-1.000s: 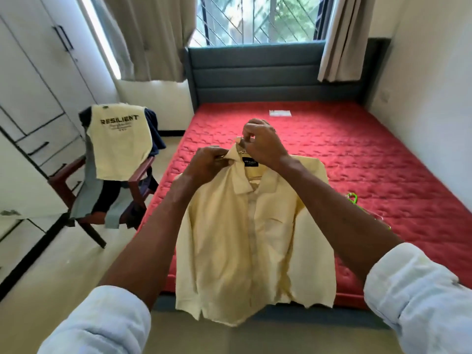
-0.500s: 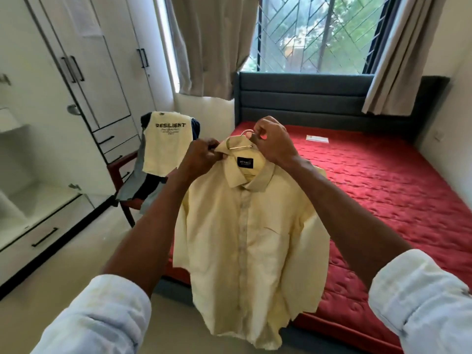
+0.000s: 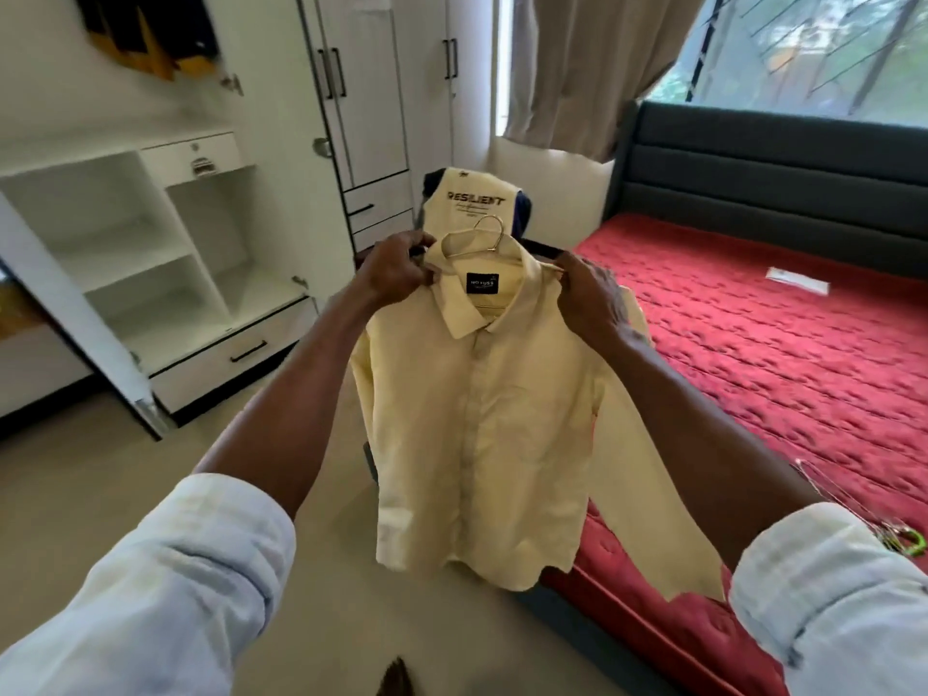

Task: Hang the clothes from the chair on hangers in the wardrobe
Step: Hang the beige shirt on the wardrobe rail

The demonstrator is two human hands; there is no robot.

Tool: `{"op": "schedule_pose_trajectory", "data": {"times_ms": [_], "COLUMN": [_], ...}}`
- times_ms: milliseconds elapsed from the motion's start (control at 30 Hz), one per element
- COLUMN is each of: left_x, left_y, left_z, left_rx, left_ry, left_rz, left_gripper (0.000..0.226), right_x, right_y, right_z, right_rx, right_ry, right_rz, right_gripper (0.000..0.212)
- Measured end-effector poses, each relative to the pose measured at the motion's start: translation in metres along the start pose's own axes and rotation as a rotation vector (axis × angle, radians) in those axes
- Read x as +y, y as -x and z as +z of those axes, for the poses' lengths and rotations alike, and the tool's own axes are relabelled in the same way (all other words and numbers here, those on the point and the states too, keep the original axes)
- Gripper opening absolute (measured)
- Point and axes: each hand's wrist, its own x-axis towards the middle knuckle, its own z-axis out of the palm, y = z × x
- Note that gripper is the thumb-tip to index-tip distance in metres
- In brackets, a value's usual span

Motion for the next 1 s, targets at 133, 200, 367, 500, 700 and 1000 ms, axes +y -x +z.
{"op": "schedule_pose_trajectory", "data": {"times_ms": [133, 200, 367, 500, 700, 1000], "left_x": [-0.056, -0.093, -0.160, -0.211, -0.296, -0.407], "left_y": [0.001, -0.003, -0.021, -0.038, -0.074, -0.154], "left_z": [-0.048, -0.067, -0.109, -0.159, -0.244, -0.336], "left_rx": [-0.125, -0.005, 0.303, 0.433, 0.362, 0.416], "left_ry": [0.029, -0.029, -0.161, -0.224, -0.333, -0.286], "left_rz": [-0.147, -0.137, -0.108, -0.048, -0.088, -0.176], "left_gripper": [0.041, 0.031, 0.023, 0.026, 0.029, 0.044], "right_x": [-0.038, -0.061, -0.135, -0.190, -0.268, -0.365], "right_y": [-0.028, -0.046, -0.094, -0.140, -0.207, -0.339], "right_z": [0.050, 0.080, 0.159, 0.219, 0.297, 0.411], "right_rx": [-0.021, -0.028, 0.002, 0.019, 0.115, 0.250], "right_ry": [-0.033, -0.030, -0.008, -0.149, -0.192, -0.103], "right_rz": [-0.049, -0.092, -0.190, -0.237, -0.324, -0.411], "right_gripper": [0.030, 0.032, 0.040, 0.033, 0.039, 0.011]}}
